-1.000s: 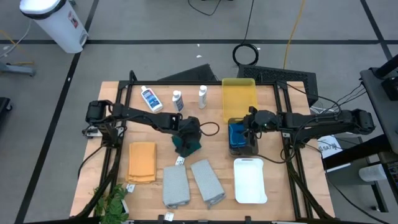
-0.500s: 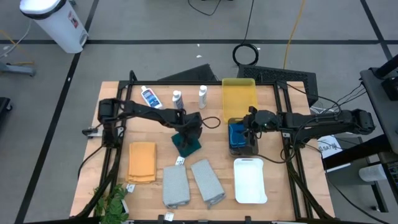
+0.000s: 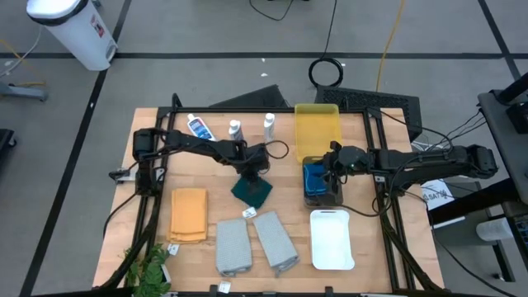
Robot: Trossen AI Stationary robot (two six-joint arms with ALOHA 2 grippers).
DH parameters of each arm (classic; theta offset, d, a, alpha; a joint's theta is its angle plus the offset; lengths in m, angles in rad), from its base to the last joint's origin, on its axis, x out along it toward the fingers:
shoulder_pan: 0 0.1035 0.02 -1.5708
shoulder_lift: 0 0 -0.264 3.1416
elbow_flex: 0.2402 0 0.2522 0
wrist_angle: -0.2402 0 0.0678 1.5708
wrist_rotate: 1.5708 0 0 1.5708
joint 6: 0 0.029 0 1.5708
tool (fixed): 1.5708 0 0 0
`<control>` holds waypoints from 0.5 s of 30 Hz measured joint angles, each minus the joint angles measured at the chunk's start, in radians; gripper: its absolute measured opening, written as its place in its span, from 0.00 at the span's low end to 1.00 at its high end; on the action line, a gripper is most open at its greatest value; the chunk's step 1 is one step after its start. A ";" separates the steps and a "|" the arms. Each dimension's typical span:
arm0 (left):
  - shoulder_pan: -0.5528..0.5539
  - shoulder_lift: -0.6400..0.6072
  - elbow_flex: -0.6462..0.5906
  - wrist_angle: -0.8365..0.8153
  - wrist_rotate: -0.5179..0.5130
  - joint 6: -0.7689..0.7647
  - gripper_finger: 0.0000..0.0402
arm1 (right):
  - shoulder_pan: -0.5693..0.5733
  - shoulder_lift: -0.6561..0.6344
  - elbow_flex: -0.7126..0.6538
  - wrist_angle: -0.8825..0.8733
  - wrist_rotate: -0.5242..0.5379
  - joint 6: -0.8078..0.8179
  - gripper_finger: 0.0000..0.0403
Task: Pick & Place Kitchen Items
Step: Put the green towel into the yellow bin
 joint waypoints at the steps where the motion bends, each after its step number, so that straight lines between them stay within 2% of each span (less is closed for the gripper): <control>1: 0.003 0.000 0.000 0.000 0.001 -0.055 0.59 | 0.000 0.000 0.000 0.000 0.000 0.000 0.40; 4: 0.013 0.001 -0.001 -0.001 0.035 -0.177 0.59 | 0.000 0.000 0.000 0.000 0.000 0.000 0.40; 7: 0.020 -0.002 -0.002 -0.009 0.111 -0.190 0.59 | 0.000 0.000 0.000 0.002 0.000 0.000 0.40; 11: 0.038 -0.022 -0.004 -0.012 0.223 -0.059 0.59 | 0.000 0.000 0.000 0.002 0.000 0.000 0.40; 15: 0.036 -0.038 -0.007 -0.046 0.245 0.094 0.60 | 0.000 0.000 0.000 0.003 0.000 0.000 0.40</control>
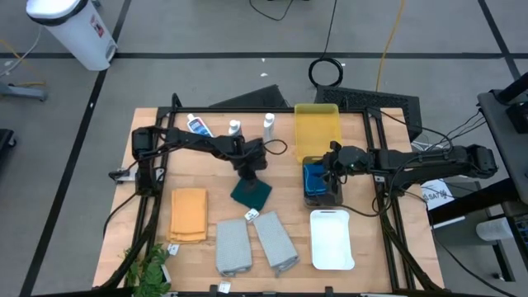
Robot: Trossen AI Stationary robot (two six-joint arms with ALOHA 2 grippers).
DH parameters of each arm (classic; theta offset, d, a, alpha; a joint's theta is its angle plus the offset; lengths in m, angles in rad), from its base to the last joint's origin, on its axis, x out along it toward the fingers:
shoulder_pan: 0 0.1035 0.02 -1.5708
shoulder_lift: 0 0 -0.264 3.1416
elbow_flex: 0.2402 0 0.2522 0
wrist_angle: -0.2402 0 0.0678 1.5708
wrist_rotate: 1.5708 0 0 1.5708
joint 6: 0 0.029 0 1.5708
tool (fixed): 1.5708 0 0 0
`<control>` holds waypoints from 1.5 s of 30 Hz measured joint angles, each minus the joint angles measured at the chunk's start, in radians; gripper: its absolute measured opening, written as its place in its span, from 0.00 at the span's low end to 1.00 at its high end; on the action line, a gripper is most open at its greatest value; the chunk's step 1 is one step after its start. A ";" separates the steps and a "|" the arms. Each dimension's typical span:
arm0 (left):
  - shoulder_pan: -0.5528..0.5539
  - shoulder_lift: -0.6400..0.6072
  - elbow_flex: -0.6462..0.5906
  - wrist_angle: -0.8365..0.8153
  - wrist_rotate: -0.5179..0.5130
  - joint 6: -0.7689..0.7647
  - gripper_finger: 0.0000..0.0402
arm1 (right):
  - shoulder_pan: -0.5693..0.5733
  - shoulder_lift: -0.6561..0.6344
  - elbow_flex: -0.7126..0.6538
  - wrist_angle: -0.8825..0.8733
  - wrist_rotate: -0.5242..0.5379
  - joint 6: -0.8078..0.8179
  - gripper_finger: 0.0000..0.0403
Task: Pick & Place Kitchen Items
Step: Put the green towel into the yellow bin
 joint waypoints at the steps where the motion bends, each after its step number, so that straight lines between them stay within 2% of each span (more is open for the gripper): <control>1: 0.000 -0.001 0.000 -0.008 0.000 0.028 0.60 | 0.000 0.000 0.000 0.000 0.000 0.000 0.40; 7: 0.004 -0.004 0.002 -0.078 0.005 0.144 0.60 | 0.000 0.000 0.000 -0.001 0.000 0.000 0.40; 18: 0.002 -0.006 0.002 -0.149 0.105 0.141 0.60 | 0.000 0.000 0.000 -0.002 0.000 0.000 0.40; 28: -0.003 0.000 0.004 -0.176 0.069 0.163 0.59 | 0.000 0.000 0.000 -0.002 0.000 0.000 0.40; 34: -0.008 -0.002 -0.035 -0.136 0.042 0.168 0.59 | 0.000 0.000 0.000 -0.002 0.000 0.000 0.40; 38: -0.010 -0.002 -0.058 -0.124 0.033 0.168 0.49 | 0.000 0.000 0.000 -0.002 0.000 0.000 0.40; 45: -0.011 0.000 -0.069 -0.072 -0.035 0.152 0.15 | 0.000 0.000 0.000 -0.002 0.000 0.000 0.40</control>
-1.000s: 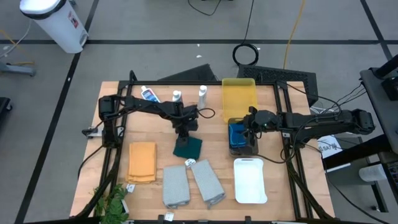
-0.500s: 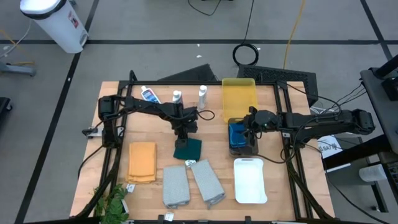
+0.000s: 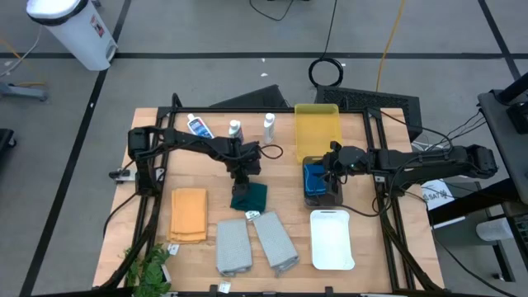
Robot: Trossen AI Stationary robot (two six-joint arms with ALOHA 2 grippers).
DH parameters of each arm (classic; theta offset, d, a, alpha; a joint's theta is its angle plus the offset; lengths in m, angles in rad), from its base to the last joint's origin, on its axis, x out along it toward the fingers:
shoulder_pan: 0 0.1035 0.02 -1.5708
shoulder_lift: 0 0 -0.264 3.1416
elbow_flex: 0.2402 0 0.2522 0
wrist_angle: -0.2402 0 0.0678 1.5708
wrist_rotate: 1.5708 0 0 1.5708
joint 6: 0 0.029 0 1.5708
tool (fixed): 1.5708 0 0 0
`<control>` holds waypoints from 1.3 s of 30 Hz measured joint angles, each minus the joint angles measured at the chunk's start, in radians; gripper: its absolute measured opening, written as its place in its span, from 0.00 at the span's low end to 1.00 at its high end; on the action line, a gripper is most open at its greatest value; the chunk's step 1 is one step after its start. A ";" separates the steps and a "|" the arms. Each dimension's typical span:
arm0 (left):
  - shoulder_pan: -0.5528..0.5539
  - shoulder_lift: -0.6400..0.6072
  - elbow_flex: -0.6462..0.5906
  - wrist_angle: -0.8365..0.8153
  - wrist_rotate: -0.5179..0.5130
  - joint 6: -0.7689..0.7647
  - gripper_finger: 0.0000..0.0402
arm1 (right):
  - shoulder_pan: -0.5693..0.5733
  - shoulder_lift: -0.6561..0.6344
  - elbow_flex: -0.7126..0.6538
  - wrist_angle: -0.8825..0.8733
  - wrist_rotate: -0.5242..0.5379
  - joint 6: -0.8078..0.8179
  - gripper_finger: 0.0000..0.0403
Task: Pick & Place Kitchen Items
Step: Put the green towel into the yellow bin
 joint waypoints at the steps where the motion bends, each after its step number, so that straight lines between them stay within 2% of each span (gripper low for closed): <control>1: -0.001 0.000 0.000 0.006 -0.006 0.001 0.10 | 0.000 0.000 0.000 0.000 0.000 0.000 0.40; 3: -0.002 0.000 0.000 0.012 -0.014 0.020 0.04 | 0.000 0.000 0.000 0.000 0.000 0.000 0.40; 6: -0.005 -0.001 0.000 0.014 -0.027 0.024 0.04 | 0.000 0.000 0.000 0.000 0.000 0.000 0.40; 8: -0.016 -0.015 0.004 0.009 -0.074 0.013 0.04 | 0.000 0.000 0.000 0.000 0.000 0.000 0.40; 10: -0.037 -0.044 0.009 0.008 -0.154 0.002 0.02 | 0.000 0.000 0.000 0.000 0.000 0.000 0.40; 16: -0.127 -0.179 0.050 0.006 -0.539 0.009 0.02 | 0.000 0.000 0.000 0.011 0.000 -0.006 0.40; 23: -0.239 -0.283 0.066 0.145 -0.822 0.040 0.03 | 0.000 0.000 -0.001 0.100 0.000 -0.001 0.40; 29: -0.285 -0.269 0.068 0.222 -0.841 0.069 0.02 | 0.000 0.008 -0.001 0.312 0.001 0.067 0.41; 33: -0.287 -0.258 0.068 0.223 -0.841 0.063 0.03 | 0.000 0.040 0.015 0.465 -0.001 -0.008 0.49; 36: -0.279 -0.253 0.068 0.218 -0.833 0.043 0.01 | 0.000 0.087 0.080 0.459 -0.002 -0.020 0.59; 39: -0.270 -0.255 0.068 0.223 -0.832 0.025 0.03 | 0.000 0.156 0.170 0.369 -0.005 -0.010 0.68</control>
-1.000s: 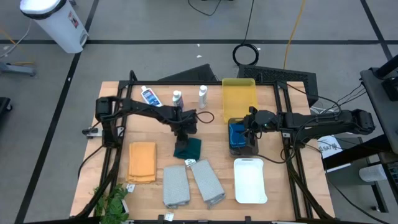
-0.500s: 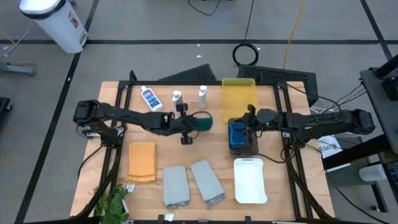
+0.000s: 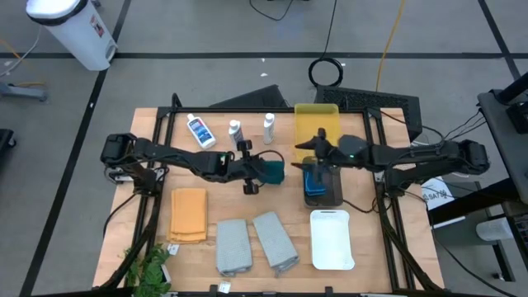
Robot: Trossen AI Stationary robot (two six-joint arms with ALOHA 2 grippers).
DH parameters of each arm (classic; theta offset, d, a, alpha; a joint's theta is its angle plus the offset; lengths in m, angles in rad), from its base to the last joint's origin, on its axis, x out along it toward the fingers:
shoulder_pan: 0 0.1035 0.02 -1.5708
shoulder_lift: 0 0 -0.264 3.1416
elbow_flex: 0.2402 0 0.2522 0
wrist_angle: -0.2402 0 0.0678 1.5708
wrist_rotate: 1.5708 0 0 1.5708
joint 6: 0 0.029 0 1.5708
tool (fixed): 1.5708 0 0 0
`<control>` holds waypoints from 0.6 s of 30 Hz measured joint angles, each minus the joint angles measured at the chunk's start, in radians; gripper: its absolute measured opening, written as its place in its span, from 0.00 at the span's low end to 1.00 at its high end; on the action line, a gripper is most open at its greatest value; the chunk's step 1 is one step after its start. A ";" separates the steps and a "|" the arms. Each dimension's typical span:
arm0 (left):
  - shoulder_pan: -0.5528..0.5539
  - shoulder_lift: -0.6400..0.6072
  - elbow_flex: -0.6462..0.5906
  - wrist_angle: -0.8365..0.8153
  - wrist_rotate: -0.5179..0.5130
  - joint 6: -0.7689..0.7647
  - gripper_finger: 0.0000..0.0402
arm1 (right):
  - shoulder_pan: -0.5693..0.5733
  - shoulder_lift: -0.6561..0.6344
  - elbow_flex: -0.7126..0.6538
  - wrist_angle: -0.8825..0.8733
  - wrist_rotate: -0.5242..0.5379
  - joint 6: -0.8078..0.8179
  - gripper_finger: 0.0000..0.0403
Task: Pick & Place Kitchen Items
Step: Put the green towel into the yellow bin
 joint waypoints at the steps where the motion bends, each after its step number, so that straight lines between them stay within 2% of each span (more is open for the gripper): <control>1: 0.002 0.000 0.000 -0.001 -0.001 0.001 0.03 | 0.000 0.027 0.033 -0.033 -0.010 0.001 0.71; 4: 0.006 0.000 0.000 0.002 0.006 0.008 0.02 | 0.000 0.116 0.126 -0.120 -0.044 0.002 0.76; 7: 0.008 0.000 0.000 0.001 0.011 -0.004 0.02 | 0.000 0.212 0.188 -0.155 -0.075 0.002 0.77; 13: 0.008 0.000 0.000 -0.001 0.011 -0.019 0.03 | 0.000 0.378 0.247 -0.136 -0.080 -0.001 0.71; 18: 0.007 0.000 0.000 -0.002 0.013 -0.025 0.02 | 0.000 0.454 0.248 -0.080 -0.082 -0.001 0.66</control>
